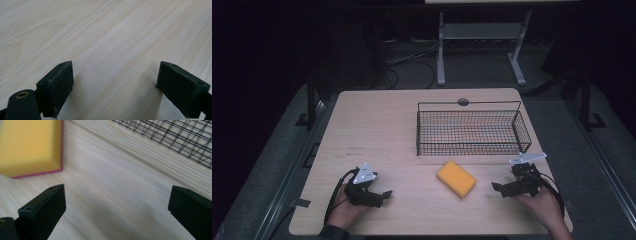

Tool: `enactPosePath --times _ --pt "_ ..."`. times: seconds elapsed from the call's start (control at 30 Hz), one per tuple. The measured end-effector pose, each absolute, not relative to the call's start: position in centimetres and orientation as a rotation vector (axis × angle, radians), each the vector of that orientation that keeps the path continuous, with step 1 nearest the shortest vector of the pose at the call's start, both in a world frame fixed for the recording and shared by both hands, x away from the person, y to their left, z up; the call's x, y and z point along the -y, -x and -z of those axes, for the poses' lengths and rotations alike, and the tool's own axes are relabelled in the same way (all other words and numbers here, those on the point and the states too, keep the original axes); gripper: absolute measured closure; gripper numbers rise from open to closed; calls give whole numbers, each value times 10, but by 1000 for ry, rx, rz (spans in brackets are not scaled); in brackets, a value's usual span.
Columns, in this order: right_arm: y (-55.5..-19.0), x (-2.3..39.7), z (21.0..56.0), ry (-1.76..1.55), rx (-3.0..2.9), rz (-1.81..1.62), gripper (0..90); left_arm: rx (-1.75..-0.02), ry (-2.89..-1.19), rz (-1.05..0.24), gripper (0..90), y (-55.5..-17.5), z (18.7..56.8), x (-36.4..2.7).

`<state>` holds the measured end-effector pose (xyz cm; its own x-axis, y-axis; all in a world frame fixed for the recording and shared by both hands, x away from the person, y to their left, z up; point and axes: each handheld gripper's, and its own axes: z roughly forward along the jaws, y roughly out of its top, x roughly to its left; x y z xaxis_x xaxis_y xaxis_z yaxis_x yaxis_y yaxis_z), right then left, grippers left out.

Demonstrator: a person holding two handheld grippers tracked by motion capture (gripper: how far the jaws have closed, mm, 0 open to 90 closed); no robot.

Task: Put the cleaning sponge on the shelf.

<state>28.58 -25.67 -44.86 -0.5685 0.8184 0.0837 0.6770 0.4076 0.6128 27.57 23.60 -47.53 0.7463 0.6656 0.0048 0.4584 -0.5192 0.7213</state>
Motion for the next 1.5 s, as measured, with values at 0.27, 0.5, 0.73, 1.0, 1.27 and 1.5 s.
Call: enactPosePath --times 0.27,0.5,0.73,1.0,1.27,1.5 --pt "-289 245 437 -1295 -2491 -893 9 -849 -2206 -367 129 -275 475 -236" --pt "-291 231 428 -1253 -2533 -890 10 -853 -2201 -372 129 -275 476 -235" --pt "-293 218 422 -1213 -2565 -889 10 -857 -2199 -371 129 -275 476 -235" --pt "-297 204 416 -1178 -2591 -887 10 -857 -2200 -371 129 -275 476 -235" --pt "-301 191 413 -1144 -2616 -891 9 -857 -2199 -370 129 -275 476 -235" --pt "-307 174 410 -1101 -2644 -889 10 -856 -2199 -370 129 -275 476 -235"
